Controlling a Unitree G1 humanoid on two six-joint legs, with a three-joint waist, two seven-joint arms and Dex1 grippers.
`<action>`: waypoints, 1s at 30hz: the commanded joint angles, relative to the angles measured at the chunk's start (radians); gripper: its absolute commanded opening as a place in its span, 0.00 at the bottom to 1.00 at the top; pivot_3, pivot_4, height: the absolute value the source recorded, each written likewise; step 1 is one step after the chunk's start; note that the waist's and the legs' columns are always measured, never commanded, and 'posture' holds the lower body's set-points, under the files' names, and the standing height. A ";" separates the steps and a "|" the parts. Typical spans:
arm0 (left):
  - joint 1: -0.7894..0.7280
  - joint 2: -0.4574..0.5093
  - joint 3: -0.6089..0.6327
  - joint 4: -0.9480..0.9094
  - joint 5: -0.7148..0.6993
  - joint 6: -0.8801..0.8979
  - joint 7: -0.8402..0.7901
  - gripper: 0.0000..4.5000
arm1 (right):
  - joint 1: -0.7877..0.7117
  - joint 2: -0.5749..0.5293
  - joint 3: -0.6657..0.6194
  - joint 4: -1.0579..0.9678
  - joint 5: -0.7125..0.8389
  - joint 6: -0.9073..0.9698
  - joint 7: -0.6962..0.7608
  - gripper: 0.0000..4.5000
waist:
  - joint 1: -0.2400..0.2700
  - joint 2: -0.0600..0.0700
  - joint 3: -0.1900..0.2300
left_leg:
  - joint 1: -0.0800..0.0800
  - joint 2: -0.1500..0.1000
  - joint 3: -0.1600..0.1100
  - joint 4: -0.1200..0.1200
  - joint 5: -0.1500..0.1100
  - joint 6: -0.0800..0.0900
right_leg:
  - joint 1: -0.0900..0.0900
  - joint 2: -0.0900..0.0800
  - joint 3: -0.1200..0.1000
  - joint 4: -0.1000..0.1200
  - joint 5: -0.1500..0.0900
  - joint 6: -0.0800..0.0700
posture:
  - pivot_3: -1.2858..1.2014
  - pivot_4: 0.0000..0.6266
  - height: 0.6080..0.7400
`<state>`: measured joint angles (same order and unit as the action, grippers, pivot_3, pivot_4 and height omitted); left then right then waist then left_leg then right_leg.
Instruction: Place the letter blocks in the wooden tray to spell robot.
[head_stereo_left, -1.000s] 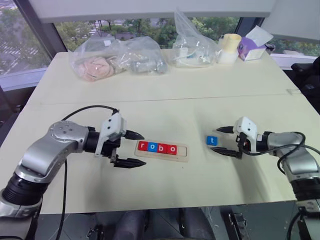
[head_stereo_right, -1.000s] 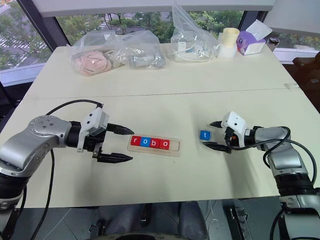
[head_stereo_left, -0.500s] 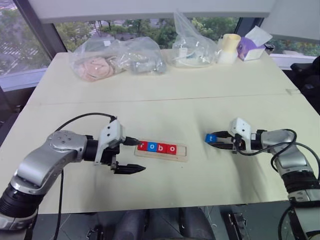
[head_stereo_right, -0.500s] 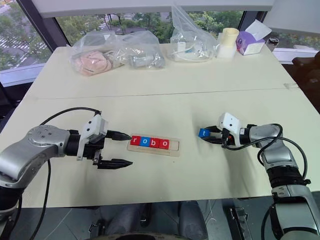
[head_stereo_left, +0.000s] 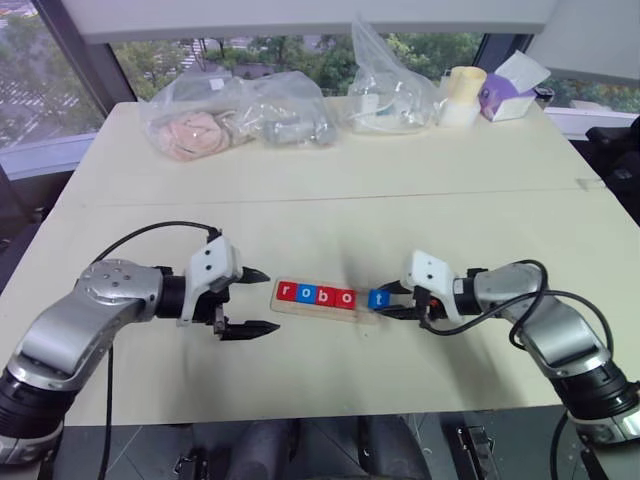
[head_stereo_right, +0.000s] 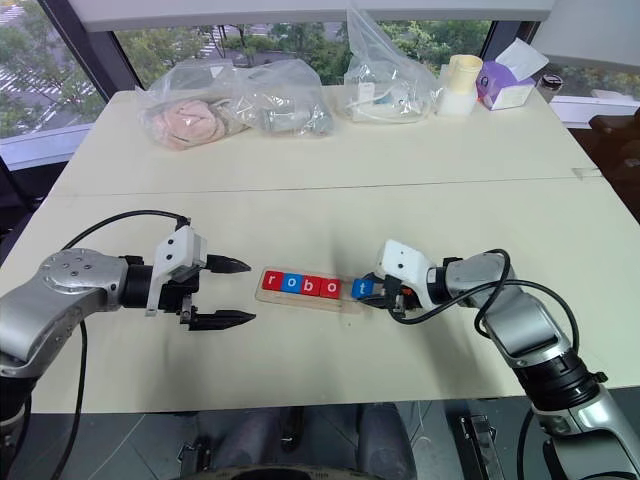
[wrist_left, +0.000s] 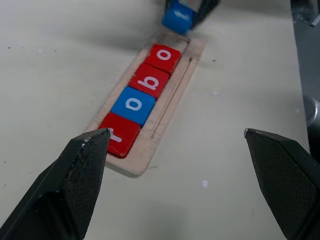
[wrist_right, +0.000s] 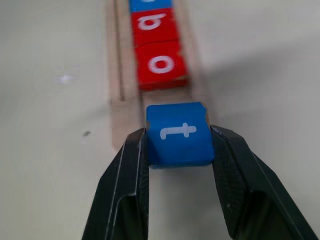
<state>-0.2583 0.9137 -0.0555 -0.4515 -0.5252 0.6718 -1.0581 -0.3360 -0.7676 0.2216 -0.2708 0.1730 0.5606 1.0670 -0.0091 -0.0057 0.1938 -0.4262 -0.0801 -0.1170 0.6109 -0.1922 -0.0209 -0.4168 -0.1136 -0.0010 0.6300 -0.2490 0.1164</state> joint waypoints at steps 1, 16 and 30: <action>0.020 0.000 0.022 -0.038 -0.005 -0.002 0.017 1.00 | -0.028 0.009 0.001 -0.044 0.016 0.038 -0.013 0.26 | -0.001 0.000 0.000 | 0.000 0.000 0.000 0.000 0.000 0.000 | 0.000 0.000 0.000 0.000 0.000 0.000 | 0.52 0.24 1.00; 0.049 -0.026 0.025 -0.079 -0.041 0.040 0.073 1.00 | -0.094 0.029 0.053 0.010 0.007 0.056 -0.007 0.26 | -0.001 0.000 0.000 | 0.000 0.000 0.000 0.001 0.000 0.000 | 0.000 0.002 0.000 0.000 0.000 0.000 | 0.52 0.24 1.00; 0.051 -0.032 0.019 -0.073 -0.027 0.031 0.090 1.00 | -0.106 0.089 0.101 0.027 -0.034 0.010 -0.043 0.26 | -0.003 0.000 0.000 | 0.000 0.001 0.000 0.001 0.000 0.000 | 0.000 0.003 0.000 0.001 0.001 0.000 | 0.52 0.24 1.00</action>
<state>-0.2068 0.8812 -0.0558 -0.5034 -0.5523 0.7133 -0.9721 -0.4206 -0.6876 0.3245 -0.2327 0.1399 0.5820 1.0302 -0.0125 -0.0061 0.1937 -0.4257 -0.0795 -0.1166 0.6118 -0.1920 -0.0208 -0.4166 -0.1110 -0.0011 0.6311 -0.2484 0.1163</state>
